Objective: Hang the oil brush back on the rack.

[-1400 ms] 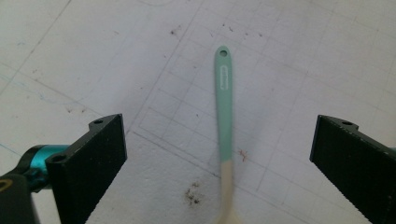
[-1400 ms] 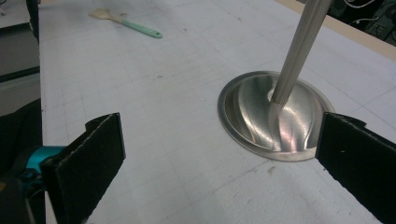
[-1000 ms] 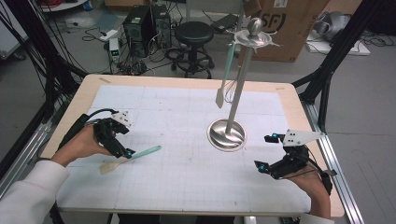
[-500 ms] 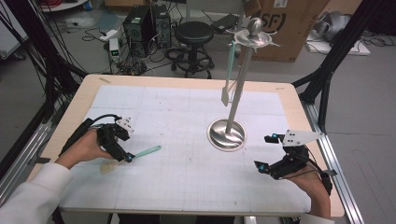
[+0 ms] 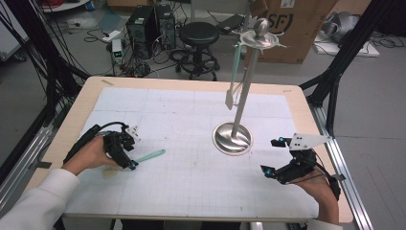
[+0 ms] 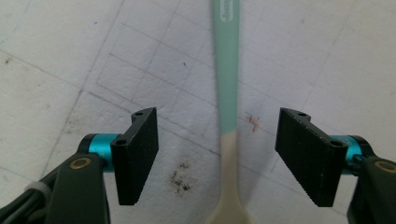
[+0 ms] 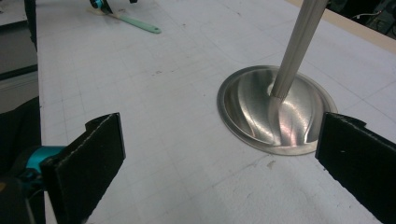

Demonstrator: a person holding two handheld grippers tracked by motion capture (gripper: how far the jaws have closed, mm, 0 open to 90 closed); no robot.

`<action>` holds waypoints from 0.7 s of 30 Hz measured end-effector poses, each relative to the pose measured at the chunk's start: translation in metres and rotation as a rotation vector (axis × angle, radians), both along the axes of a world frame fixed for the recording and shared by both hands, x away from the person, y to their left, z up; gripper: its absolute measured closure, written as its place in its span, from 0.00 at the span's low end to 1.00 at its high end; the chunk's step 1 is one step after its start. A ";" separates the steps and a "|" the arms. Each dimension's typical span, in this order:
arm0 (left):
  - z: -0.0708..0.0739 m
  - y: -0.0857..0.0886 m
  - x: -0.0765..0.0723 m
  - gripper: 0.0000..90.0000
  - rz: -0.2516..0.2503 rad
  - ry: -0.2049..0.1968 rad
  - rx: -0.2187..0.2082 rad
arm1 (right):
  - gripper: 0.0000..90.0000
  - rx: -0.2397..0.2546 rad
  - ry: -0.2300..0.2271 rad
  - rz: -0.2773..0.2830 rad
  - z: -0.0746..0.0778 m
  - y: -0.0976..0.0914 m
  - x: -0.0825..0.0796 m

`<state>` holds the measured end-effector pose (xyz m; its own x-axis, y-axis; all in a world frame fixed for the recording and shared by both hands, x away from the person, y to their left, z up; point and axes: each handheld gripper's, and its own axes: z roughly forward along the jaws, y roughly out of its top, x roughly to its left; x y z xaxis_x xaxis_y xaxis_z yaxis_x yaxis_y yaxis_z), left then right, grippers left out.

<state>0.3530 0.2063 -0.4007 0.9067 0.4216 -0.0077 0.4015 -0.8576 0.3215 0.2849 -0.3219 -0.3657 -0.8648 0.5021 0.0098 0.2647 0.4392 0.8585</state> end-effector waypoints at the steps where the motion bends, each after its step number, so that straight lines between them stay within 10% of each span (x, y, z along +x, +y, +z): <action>1: 0.000 0.000 0.000 0.39 0.001 -0.001 0.007 | 0.01 0.000 0.000 0.000 0.000 0.000 0.000; 21: -0.007 -0.009 -0.005 0.84 -0.046 0.033 0.085 | 0.01 -0.005 0.011 0.001 -0.001 0.000 0.000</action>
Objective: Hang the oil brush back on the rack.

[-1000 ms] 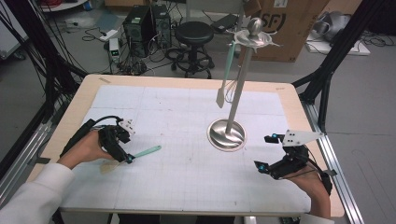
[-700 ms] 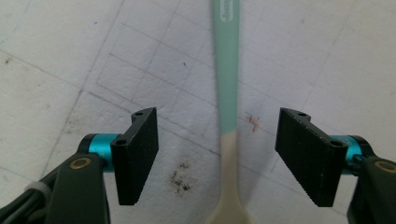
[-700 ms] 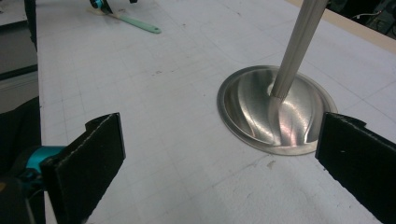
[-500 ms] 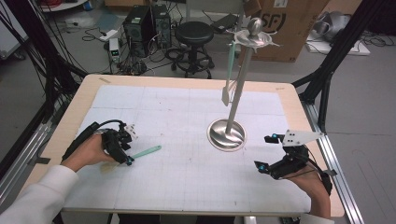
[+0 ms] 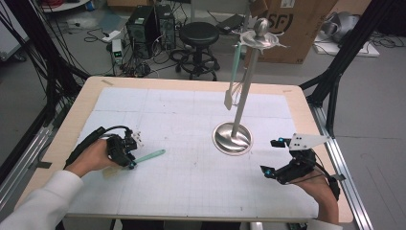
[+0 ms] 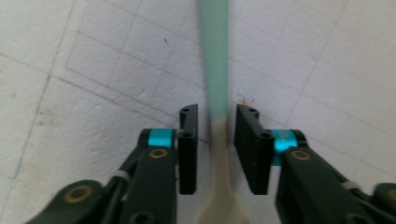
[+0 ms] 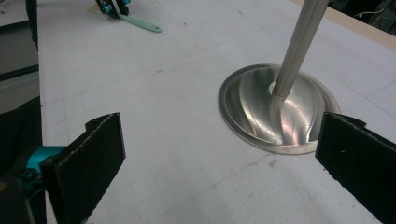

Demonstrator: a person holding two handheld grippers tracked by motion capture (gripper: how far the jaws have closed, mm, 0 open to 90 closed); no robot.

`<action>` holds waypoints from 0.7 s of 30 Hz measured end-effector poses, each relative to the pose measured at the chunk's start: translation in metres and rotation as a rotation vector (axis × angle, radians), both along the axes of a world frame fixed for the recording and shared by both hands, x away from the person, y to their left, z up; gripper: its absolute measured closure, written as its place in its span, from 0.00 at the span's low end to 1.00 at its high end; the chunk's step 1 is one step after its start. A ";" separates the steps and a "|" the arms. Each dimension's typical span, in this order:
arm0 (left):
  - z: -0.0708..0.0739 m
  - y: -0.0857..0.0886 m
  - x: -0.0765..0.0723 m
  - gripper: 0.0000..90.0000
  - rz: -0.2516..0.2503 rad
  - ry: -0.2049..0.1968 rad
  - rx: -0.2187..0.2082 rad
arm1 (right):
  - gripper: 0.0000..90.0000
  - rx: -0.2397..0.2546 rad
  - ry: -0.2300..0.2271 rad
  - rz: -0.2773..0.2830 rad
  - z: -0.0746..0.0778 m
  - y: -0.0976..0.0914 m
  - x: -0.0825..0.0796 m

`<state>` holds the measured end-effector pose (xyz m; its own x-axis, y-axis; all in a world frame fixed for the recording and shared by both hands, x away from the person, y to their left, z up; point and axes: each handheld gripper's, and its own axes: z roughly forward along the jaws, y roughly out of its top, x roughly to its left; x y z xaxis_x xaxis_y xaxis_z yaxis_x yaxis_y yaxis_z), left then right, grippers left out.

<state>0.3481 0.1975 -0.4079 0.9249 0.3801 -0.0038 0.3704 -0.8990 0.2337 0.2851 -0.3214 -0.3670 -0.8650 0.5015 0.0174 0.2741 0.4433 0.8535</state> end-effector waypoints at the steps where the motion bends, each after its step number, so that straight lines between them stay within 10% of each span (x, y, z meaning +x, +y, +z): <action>1: 0.000 -0.001 0.000 0.87 -0.011 -0.001 0.008 | 0.01 -0.001 0.002 0.001 0.000 0.000 0.000; 12: 0.001 -0.005 -0.004 0.91 -0.053 -0.028 0.038 | 0.01 -0.004 -0.003 0.012 0.002 0.004 -0.001; 21: 0.007 -0.003 -0.005 0.91 -0.100 -0.026 -0.042 | 0.01 0.003 -0.008 0.001 0.002 0.000 -0.001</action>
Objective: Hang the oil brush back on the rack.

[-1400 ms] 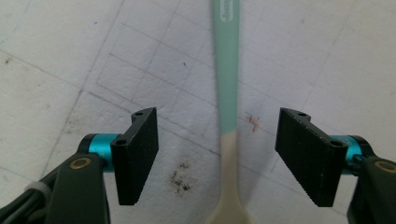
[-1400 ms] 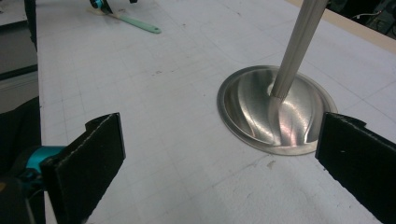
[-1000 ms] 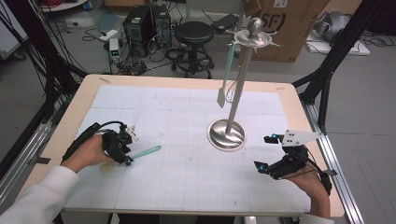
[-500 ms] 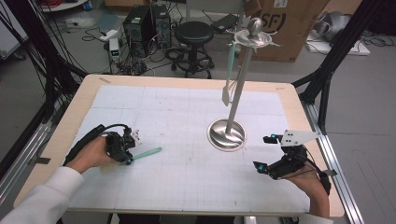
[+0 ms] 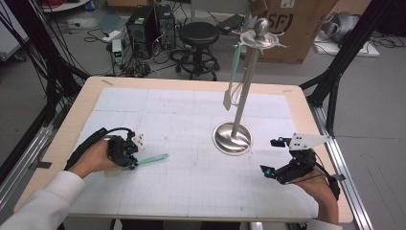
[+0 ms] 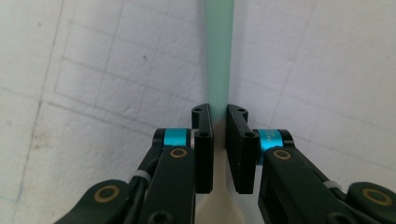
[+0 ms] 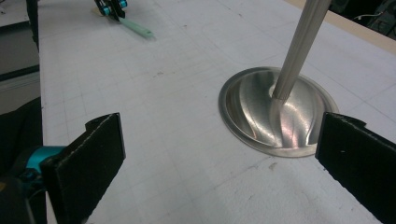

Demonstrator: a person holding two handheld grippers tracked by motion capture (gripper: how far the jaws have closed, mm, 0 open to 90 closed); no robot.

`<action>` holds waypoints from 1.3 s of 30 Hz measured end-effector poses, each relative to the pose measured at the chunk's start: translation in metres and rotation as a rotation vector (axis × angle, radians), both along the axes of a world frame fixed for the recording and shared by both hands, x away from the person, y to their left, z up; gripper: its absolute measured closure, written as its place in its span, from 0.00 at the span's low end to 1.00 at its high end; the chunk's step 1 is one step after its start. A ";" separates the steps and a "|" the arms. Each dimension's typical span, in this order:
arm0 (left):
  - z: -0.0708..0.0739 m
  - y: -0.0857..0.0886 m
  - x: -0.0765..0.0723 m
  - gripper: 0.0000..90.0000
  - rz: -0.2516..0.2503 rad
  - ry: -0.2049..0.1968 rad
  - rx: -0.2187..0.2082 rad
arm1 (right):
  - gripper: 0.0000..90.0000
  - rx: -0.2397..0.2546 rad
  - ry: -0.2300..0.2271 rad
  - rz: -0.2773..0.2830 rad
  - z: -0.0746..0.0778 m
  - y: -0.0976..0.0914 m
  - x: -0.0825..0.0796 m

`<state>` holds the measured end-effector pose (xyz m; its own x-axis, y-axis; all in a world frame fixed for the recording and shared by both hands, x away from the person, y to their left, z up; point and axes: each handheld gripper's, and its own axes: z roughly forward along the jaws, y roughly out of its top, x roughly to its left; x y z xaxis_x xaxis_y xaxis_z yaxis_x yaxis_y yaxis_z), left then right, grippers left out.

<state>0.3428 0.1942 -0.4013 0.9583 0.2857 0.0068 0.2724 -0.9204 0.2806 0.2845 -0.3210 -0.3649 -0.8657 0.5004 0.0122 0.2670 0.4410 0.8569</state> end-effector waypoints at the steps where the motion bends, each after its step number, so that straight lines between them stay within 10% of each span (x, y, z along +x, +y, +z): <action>1: 0.002 0.001 0.000 0.91 -0.002 -0.004 -0.014 | 0.01 -0.001 0.000 -0.001 0.000 0.000 0.000; 21: 0.082 0.010 -0.024 0.91 -0.033 -0.108 -0.384 | 0.01 0.042 -0.044 0.027 0.018 0.014 -0.012; 39: 0.119 -0.006 -0.040 0.91 -0.091 -0.160 -0.586 | 0.01 0.093 -0.099 0.095 0.065 0.024 -0.024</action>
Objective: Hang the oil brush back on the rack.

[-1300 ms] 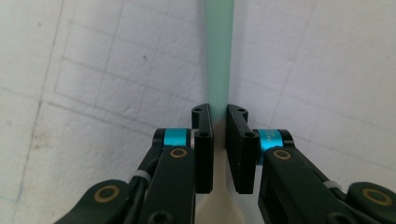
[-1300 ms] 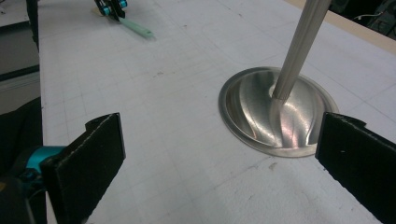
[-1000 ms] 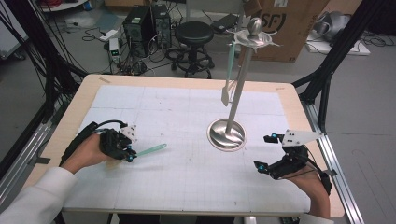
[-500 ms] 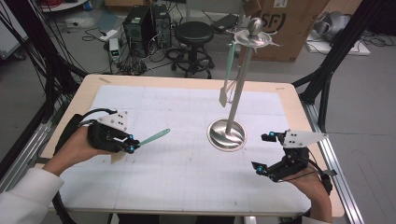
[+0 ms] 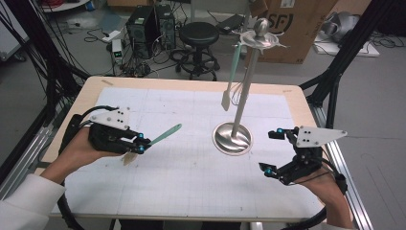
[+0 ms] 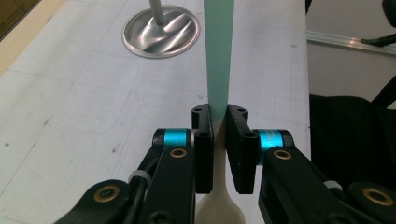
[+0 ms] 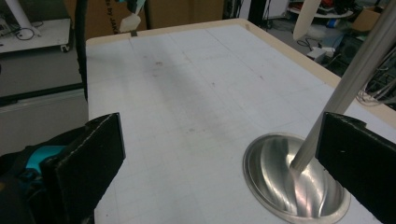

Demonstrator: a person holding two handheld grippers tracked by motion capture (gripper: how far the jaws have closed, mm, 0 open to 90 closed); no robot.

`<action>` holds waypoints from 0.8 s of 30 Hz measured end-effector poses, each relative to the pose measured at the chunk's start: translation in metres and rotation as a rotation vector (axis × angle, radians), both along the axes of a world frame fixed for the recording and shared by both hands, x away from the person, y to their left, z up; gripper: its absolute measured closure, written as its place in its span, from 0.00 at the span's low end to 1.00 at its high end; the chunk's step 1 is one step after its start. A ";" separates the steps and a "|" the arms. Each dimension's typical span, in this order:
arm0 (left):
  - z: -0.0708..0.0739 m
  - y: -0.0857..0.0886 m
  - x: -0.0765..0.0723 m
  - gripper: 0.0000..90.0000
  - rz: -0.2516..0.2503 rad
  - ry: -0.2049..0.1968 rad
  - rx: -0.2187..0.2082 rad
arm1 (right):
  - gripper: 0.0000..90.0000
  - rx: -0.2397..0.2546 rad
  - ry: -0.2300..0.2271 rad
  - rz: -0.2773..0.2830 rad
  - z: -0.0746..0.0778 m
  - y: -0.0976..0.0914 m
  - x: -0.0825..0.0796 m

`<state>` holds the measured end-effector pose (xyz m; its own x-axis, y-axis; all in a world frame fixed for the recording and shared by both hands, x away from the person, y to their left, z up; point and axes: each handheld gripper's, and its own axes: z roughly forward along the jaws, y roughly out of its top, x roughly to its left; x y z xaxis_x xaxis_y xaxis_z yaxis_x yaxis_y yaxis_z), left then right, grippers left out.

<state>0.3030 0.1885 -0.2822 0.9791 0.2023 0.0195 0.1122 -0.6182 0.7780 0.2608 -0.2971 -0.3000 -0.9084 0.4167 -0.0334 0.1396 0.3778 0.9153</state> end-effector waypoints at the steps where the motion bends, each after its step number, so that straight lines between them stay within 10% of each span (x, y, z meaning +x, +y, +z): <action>1: 0.002 -0.001 0.000 0.91 -0.005 0.000 -0.009 | 0.01 -0.002 -0.007 0.004 0.003 0.001 0.000; 24: 0.023 -0.028 0.003 0.91 -0.019 -0.016 -0.168 | 0.01 0.011 -0.021 0.073 0.043 0.041 0.002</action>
<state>0.3059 0.1601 -0.2597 0.9826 0.1856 0.0029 0.0883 -0.4812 0.8721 0.2629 -0.2563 -0.2571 -0.9354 0.3502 -0.0489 0.0927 0.3765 0.9218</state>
